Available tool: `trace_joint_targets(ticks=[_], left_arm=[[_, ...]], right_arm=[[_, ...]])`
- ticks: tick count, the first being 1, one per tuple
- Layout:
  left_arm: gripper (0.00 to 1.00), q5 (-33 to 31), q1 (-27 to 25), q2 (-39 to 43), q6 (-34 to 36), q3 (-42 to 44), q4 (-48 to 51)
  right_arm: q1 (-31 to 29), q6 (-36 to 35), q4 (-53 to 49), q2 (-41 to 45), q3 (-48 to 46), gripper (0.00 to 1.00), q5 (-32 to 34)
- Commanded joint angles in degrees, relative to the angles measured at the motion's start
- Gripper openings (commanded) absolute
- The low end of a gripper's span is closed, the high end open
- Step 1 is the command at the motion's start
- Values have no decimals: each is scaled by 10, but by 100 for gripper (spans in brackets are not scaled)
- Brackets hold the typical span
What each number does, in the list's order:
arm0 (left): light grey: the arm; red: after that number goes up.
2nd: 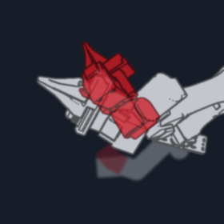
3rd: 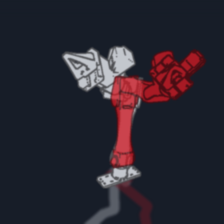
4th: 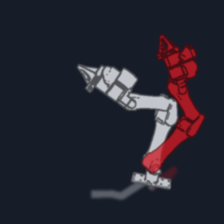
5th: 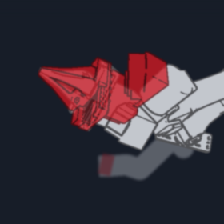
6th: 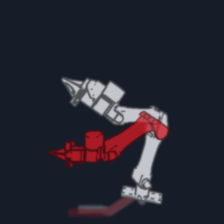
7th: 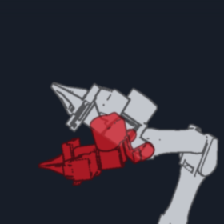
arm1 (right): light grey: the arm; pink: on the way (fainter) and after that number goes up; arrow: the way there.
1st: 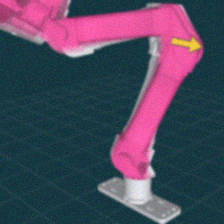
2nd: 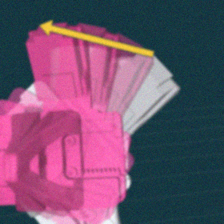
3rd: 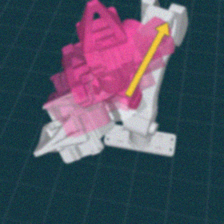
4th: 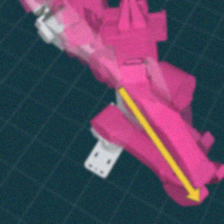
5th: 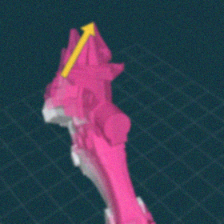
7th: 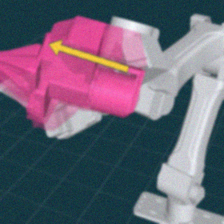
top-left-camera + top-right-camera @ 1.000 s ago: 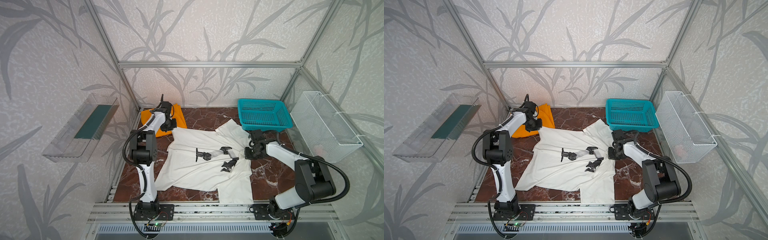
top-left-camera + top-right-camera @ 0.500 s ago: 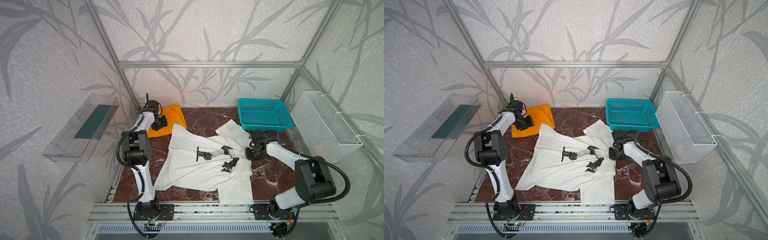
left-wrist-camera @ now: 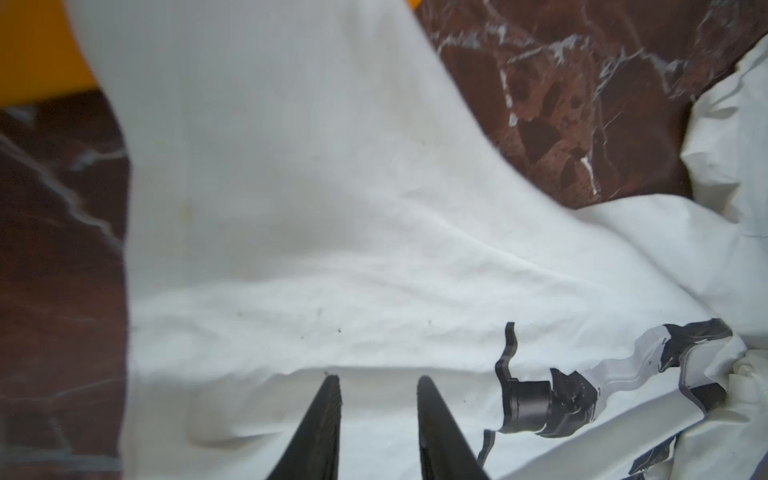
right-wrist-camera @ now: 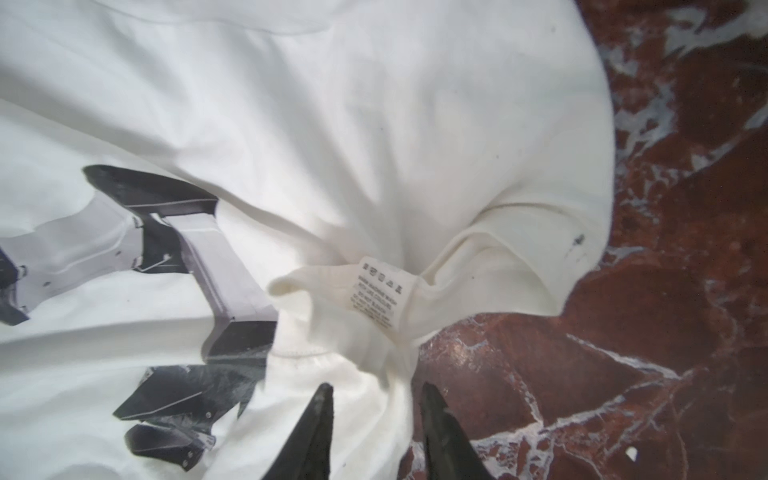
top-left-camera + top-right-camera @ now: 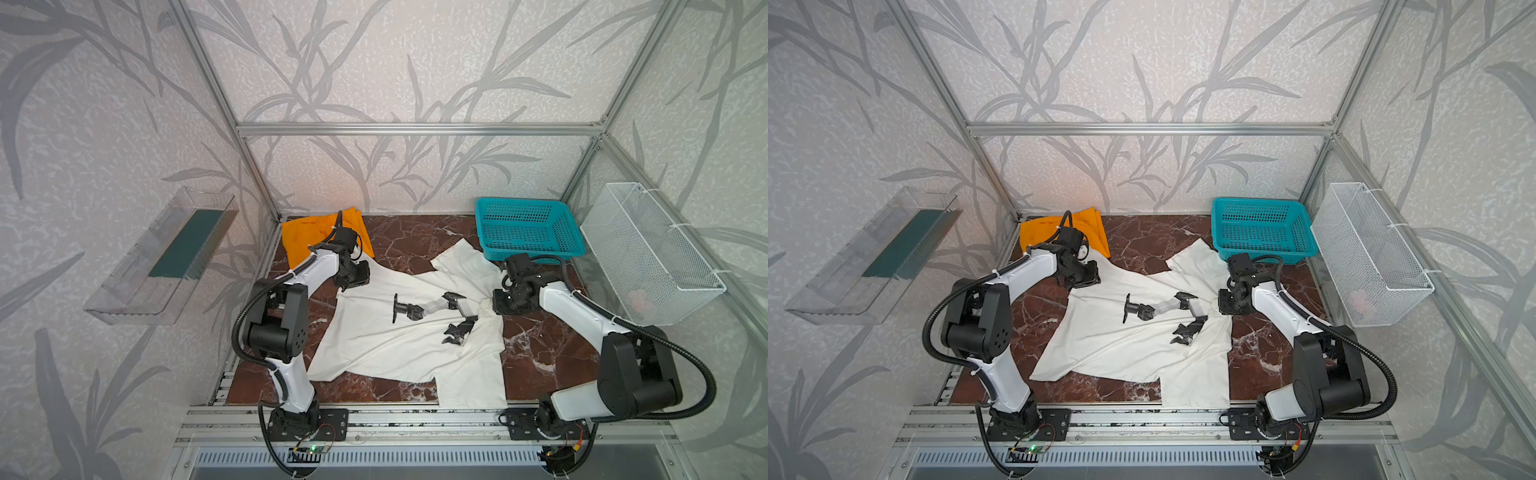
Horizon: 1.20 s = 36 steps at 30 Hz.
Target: Fold and stack the mixed laundry pile
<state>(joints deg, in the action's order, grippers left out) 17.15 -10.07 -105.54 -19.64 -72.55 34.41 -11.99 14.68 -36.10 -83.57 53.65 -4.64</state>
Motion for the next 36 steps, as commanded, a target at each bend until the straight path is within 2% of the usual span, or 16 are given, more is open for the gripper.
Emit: trace_joint_targets(ticks=[1, 5, 7, 9, 13, 16, 20, 23, 30, 36], left_arm=[[27, 23, 9, -14, -20, 17, -40], [24, 0, 12, -35, -30, 18, -38], [21, -7, 19, -49, -40, 13, -32], [19, -5, 29, -58, -53, 15, -34], [15, 3, 60, -57, -76, 36, -53], [13, 15, 89, -50, -86, 57, -68], [10, 24, 117, -45, -93, 79, -81], [10, 29, 128, -43, -99, 88, -88], [10, 12, 150, -21, -107, 105, -87], [10, 8, 159, -9, -115, 115, -100]], right_arm=[[3, -9, -9, -8, 22, 45, -40], [3, -7, 1, -41, 29, 47, -57], [3, -5, 6, -55, 33, 45, -60], [2, -3, 6, -65, 36, 36, -62], [2, 3, -13, -55, 42, 8, -30], [3, 4, -38, -20, 46, 0, 20], [6, 13, -80, 35, 46, 0, 88], [14, 27, -107, 76, 33, 0, 115], [25, 109, -129, 152, -55, 0, 122], [33, 165, -97, 191, -139, 0, 128]])
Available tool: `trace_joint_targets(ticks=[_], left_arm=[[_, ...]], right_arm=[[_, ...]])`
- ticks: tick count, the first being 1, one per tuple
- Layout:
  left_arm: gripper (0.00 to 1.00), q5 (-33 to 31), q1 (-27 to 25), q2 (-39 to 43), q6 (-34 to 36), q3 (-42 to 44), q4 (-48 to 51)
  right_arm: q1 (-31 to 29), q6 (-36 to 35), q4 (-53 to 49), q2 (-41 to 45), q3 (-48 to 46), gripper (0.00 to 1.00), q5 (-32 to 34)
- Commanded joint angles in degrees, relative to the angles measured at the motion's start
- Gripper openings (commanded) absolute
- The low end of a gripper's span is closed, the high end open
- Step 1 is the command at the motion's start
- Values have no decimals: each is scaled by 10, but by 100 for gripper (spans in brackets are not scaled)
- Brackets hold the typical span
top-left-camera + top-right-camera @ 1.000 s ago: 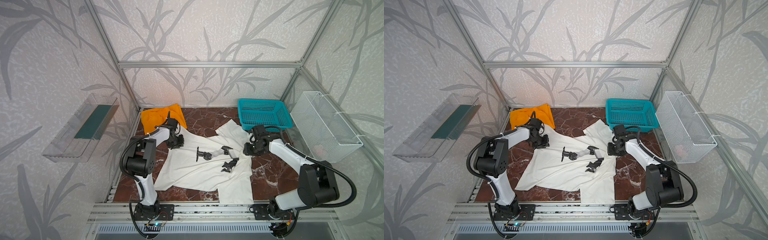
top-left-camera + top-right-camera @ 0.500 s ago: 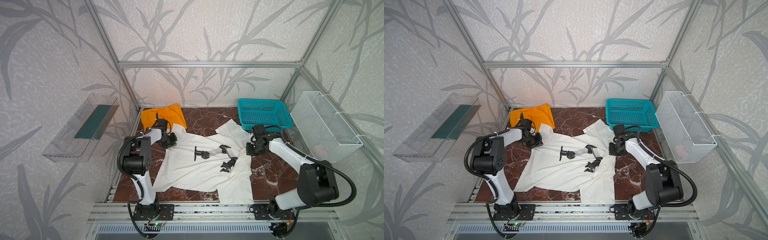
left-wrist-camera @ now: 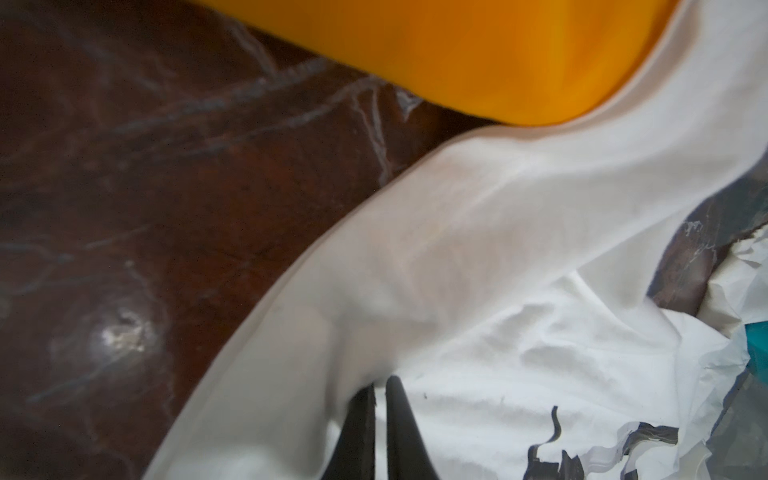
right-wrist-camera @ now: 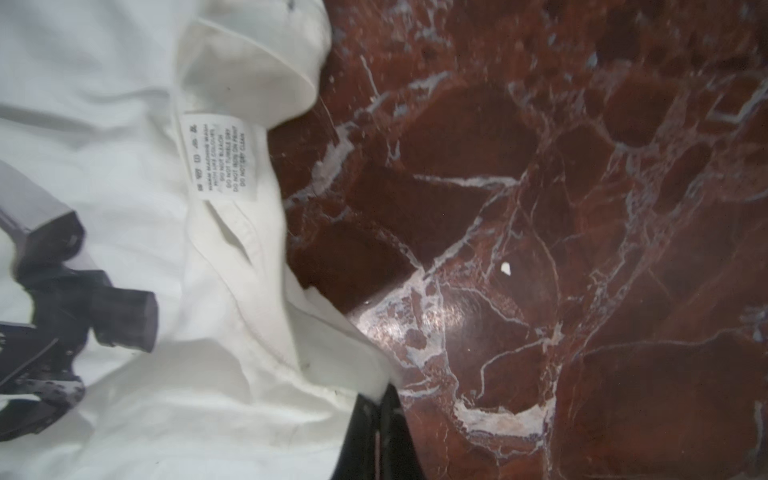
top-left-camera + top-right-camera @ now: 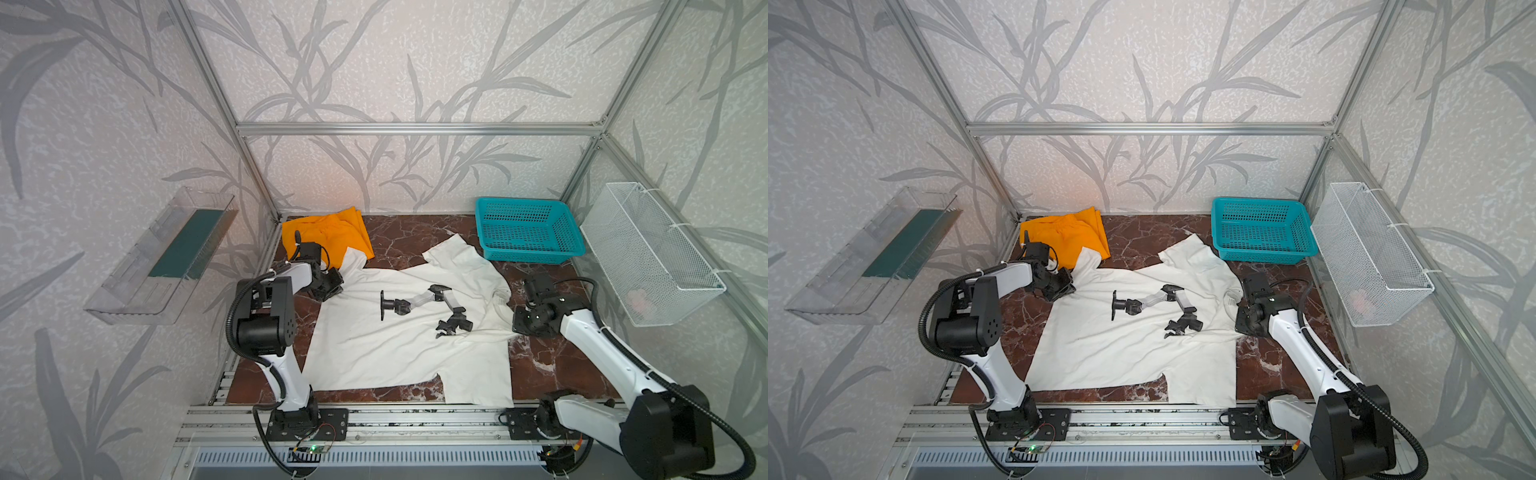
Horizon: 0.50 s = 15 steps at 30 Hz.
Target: Fold and stack the mixed laundry pile
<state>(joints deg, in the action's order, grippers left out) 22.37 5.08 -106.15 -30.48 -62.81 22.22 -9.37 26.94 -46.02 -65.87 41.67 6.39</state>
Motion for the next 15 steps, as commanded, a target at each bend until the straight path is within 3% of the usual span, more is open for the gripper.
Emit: trace_joint_targets(ticks=[1, 8, 15], left_arm=[[10, -40, 8, -4, -7, 17, 19], [14, -15, 7, 16, -13, 23, -8], [16, -45, 5, 59, -19, 17, 24]], right_arm=[[13, 47, 13, 14, -26, 0, 19], [33, 23, 112, -43, -3, 0, 10], [45, -16, 101, -160, 94, 0, 2]])
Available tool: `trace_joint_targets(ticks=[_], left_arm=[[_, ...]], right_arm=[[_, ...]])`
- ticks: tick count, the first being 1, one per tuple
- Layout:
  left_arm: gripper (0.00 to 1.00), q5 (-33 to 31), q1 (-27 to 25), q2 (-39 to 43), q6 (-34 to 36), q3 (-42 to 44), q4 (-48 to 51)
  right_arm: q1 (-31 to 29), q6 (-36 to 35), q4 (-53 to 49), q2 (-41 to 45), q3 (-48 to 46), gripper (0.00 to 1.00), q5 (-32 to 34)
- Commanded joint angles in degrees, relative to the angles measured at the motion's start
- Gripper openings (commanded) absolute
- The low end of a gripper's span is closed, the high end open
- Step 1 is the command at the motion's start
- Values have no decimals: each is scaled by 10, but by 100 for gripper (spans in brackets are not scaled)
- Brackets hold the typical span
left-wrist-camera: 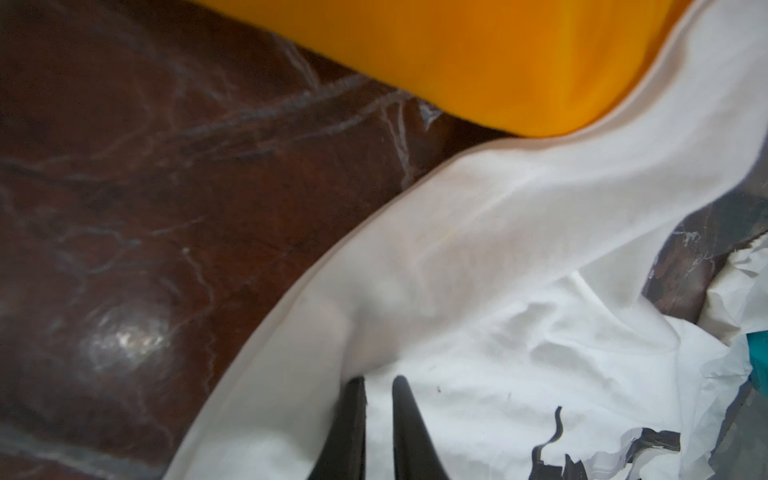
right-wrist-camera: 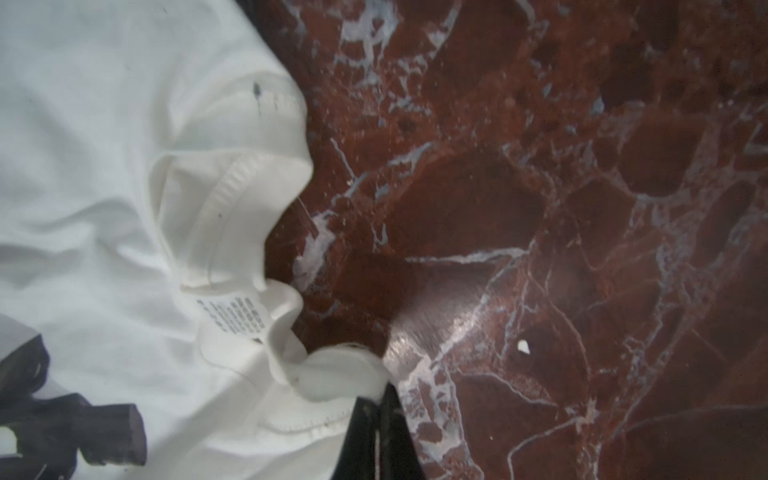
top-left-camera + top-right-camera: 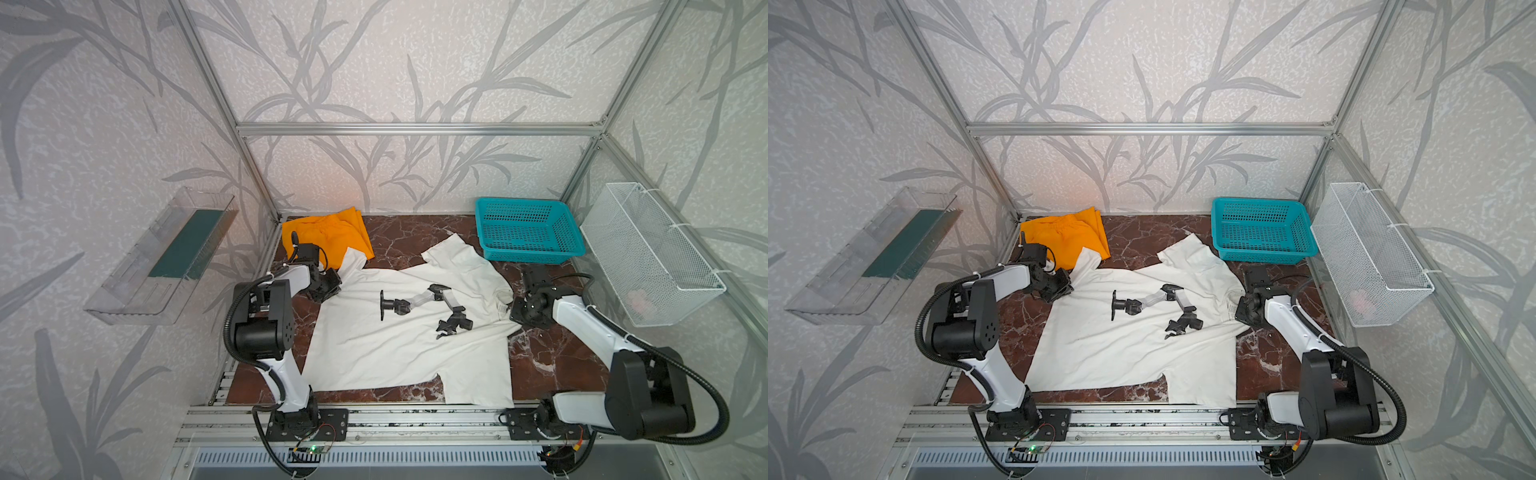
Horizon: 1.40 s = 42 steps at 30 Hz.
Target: Fold and stack the mixed laundry pile
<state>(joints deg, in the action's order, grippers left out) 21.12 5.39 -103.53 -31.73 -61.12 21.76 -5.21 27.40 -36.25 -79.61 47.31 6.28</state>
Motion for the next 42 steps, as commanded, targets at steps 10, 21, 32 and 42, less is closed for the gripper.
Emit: trace_joint_targets(ticks=[10, 21, 32, 42], left_arm=[[39, -118, -32, 151, 14, -23, 167], [31, -85, -210, 144, 24, 40, 203], [16, -82, -220, 73, 0, 77, 133], [7, -86, -155, -47, 7, -9, 84]], right_arm=[[1, -87, -91, 22, 73, 57, -36], [-119, -61, -153, 84, 21, 48, -136], [-133, -30, -26, -41, -25, 37, -183], [-125, -23, 20, -116, 5, 37, -161]])
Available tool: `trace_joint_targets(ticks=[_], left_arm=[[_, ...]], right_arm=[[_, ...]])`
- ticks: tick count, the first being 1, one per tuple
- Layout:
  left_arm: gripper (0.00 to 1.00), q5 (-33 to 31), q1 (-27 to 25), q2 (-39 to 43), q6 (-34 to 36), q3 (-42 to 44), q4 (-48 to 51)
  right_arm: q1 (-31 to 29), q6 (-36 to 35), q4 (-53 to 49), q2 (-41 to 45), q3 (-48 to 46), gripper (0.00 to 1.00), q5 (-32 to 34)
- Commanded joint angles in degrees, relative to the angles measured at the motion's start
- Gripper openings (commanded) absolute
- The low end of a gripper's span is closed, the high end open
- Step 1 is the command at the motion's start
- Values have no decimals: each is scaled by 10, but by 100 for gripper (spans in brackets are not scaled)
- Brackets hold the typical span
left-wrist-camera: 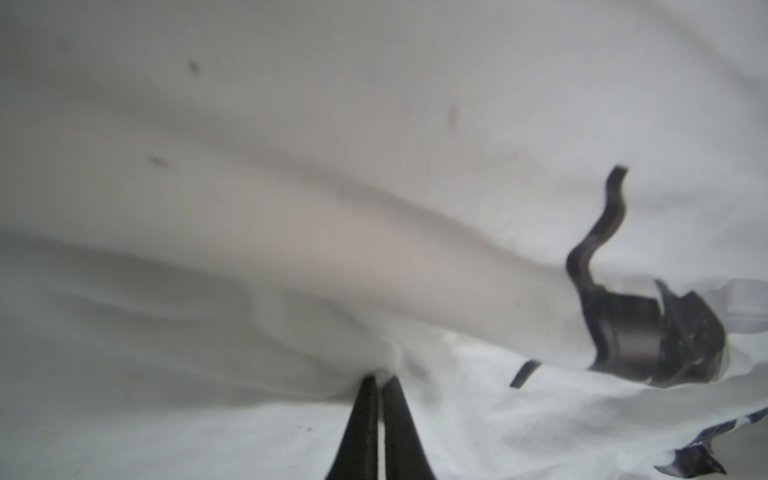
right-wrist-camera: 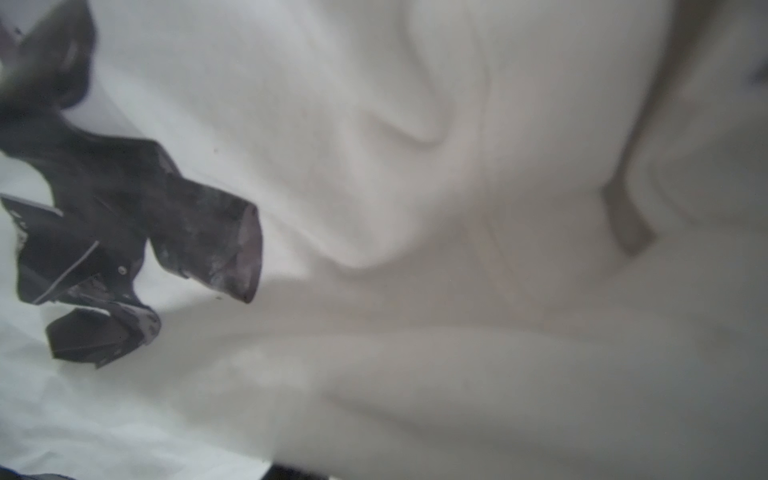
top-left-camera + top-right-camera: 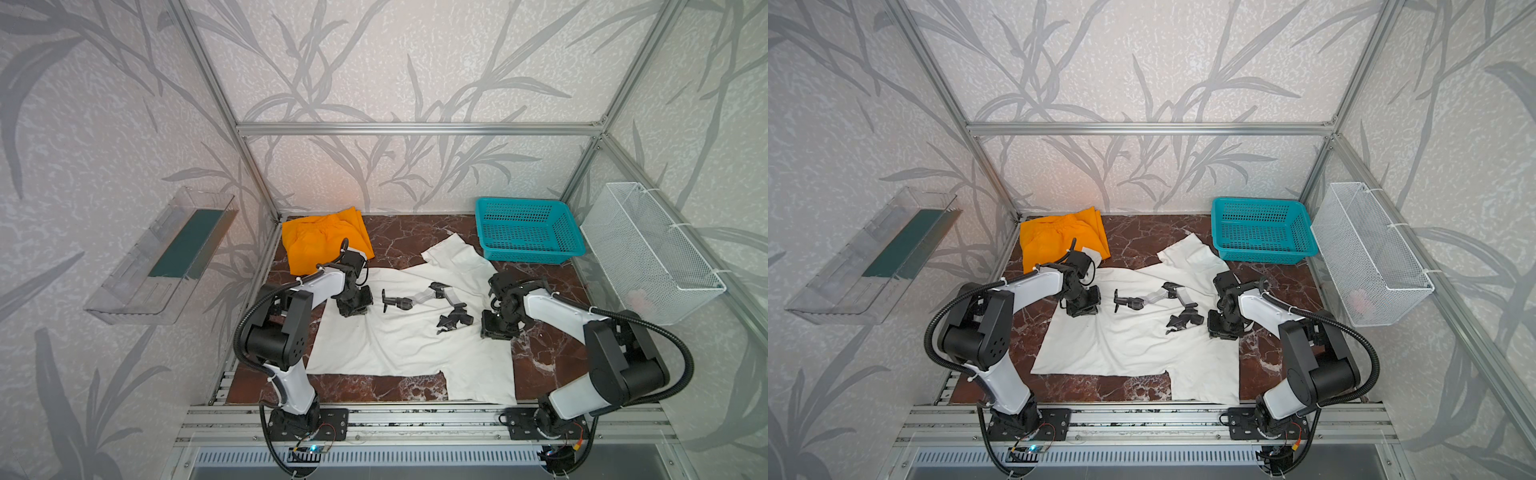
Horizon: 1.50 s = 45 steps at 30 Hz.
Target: Fold and stack the mixed laundry pile
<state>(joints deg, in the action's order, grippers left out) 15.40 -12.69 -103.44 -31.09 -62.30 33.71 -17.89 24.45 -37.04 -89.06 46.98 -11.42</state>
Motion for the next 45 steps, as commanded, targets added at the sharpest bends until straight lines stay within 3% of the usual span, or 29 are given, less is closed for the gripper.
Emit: trace_joint_targets(ticks=[1, 9, 12, 15, 18, 23, 29, 35, 45], left_arm=[[7, -27, 37, -52, 1, -5, -38], [9, 6, 90, -42, 19, -48, -39], [22, 21, 90, -3, 10, -41, -34], [38, -2, 91, 57, 4, -32, 1], [44, -44, 92, 116, 3, -27, 53], [45, -110, 93, 188, -4, 8, 123], [45, -224, 99, 229, -42, 63, 218], [45, -256, 99, 252, -87, 124, 260], [46, -272, 105, 266, -129, 131, 251]], right_arm=[[3, 6, 28, -27, 16, 36, 23], [5, -9, 1, -44, 83, 38, 55], [-1, -23, -30, -7, 88, 44, 45], [-8, -23, -75, 59, 73, 53, 62], [-11, -12, -116, 124, 41, 57, 71], [-24, 13, -152, 185, -18, 57, 54], [-33, 30, -159, 182, -44, 58, 37], [-66, 83, -187, 208, -60, 58, 37], [-114, 189, -187, 248, -122, 53, 15]])
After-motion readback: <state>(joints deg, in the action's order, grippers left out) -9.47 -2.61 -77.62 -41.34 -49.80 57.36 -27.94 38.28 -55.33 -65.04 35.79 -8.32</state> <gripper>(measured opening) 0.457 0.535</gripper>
